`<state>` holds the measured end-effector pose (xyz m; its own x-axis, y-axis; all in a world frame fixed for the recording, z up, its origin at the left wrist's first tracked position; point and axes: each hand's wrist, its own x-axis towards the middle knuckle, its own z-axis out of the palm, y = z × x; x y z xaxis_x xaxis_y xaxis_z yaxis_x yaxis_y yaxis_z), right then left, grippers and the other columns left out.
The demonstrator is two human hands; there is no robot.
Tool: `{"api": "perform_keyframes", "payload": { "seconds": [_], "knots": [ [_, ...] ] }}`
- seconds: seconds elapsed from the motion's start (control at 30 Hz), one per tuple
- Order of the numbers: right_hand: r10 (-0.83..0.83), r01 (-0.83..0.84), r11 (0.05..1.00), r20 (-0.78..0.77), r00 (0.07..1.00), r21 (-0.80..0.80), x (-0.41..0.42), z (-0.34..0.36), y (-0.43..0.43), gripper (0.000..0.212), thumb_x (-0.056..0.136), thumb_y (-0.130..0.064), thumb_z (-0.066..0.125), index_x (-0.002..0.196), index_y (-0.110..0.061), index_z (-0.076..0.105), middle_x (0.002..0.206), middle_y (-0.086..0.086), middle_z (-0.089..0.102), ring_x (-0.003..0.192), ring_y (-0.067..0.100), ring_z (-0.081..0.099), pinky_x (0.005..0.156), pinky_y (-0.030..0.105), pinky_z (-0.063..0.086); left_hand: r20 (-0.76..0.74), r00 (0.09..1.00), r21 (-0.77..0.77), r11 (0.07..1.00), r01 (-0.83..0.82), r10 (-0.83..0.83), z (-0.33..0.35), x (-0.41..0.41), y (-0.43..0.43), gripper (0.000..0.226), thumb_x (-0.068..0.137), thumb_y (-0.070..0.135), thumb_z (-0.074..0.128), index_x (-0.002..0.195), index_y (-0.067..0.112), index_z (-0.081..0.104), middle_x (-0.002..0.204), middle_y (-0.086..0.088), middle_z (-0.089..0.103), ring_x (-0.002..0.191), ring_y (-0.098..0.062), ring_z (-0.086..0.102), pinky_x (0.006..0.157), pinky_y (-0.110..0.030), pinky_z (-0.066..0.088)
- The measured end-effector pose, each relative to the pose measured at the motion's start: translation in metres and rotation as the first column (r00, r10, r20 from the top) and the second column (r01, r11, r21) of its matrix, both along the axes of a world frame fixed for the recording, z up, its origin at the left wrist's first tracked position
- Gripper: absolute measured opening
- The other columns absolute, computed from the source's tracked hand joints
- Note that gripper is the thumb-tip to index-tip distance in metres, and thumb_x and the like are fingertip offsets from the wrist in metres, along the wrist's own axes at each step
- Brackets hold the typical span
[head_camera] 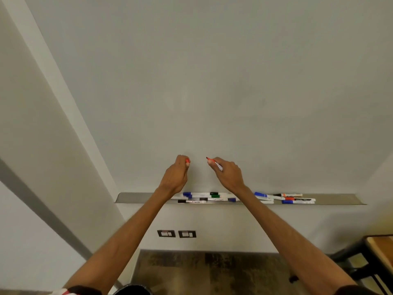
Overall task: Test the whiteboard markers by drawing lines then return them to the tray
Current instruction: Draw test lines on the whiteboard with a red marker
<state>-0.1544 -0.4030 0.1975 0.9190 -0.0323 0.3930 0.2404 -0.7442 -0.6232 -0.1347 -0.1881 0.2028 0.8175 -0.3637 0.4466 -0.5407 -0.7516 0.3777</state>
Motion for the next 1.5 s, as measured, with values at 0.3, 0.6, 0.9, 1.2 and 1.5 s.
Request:
{"api": "perform_keyframes", "payload": {
  "seconds": [0.3, 0.6, 0.9, 1.2, 1.5],
  "knots": [
    [-0.085, 0.045, 0.966, 0.15, 0.985, 0.253, 0.022, 0.109, 0.0, 0.023, 0.102, -0.044, 0.046, 0.113, -0.025, 0.048, 0.065, -0.006, 0.056, 0.05, 0.009, 0.05, 0.054, 0.027, 0.038, 0.148, 0.988, -0.255, 0.967, 0.0, 0.039, 0.102, 0.024, -0.046, 0.02, 0.107, 0.035, 0.037, 0.102, 0.02, 0.05, 0.086, 0.006, 0.058, 0.069, -0.009, 0.054, 0.064, -0.022, 0.042],
    [0.047, -0.167, 0.97, 0.543, 0.839, 0.175, 0.047, 0.226, -0.024, 0.019, 0.104, -0.021, 0.047, 0.114, -0.028, 0.061, 0.1, -0.011, 0.065, 0.08, 0.004, 0.059, 0.076, 0.033, 0.054, 0.327, 0.945, -0.35, 0.928, 0.127, -0.006, 0.224, 0.057, -0.068, 0.04, 0.106, 0.032, 0.041, 0.145, 0.021, 0.042, 0.104, 0.009, 0.06, 0.095, -0.009, 0.06, 0.091, -0.026, 0.05],
    [0.083, -0.342, 0.905, 0.683, 0.725, 0.253, 0.066, 0.362, -0.049, 0.04, 0.088, -0.012, 0.034, 0.105, -0.017, 0.07, 0.092, 0.006, 0.068, 0.069, 0.004, 0.06, 0.053, 0.015, 0.043, 0.577, 0.816, -0.288, 0.938, 0.191, 0.011, 0.36, 0.09, -0.094, 0.053, 0.105, 0.035, 0.042, 0.154, 0.018, 0.028, 0.15, -0.005, 0.046, 0.131, -0.017, 0.051, 0.108, -0.03, 0.04],
    [0.107, -0.308, 0.946, 0.8, 0.59, 0.101, 0.098, 0.447, -0.055, 0.025, 0.083, -0.02, 0.079, 0.096, -0.014, 0.059, 0.079, -0.009, 0.063, 0.063, 0.028, 0.063, 0.058, 0.042, 0.054, 0.66, 0.728, -0.324, 0.945, 0.053, 0.185, 0.446, 0.143, -0.087, 0.056, 0.106, 0.04, 0.035, 0.155, 0.016, 0.026, 0.159, -0.011, 0.03, 0.149, -0.029, 0.021, 0.114, -0.046, 0.033],
    [-0.09, -0.417, 0.851, 0.87, 0.484, 0.319, 0.158, 0.463, -0.043, 0.018, 0.1, -0.018, 0.046, 0.108, -0.008, 0.058, 0.071, 0.009, 0.065, 0.041, 0.028, 0.051, 0.043, 0.027, 0.041, 0.821, 0.533, -0.326, 0.935, 0.144, 0.204, 0.444, 0.198, -0.095, 0.049, 0.107, 0.021, 0.036, 0.152, 0.004, 0.028, 0.159, -0.011, 0.029, 0.149, -0.015, 0.017, 0.124, -0.031, 0.011]
  ]
}}
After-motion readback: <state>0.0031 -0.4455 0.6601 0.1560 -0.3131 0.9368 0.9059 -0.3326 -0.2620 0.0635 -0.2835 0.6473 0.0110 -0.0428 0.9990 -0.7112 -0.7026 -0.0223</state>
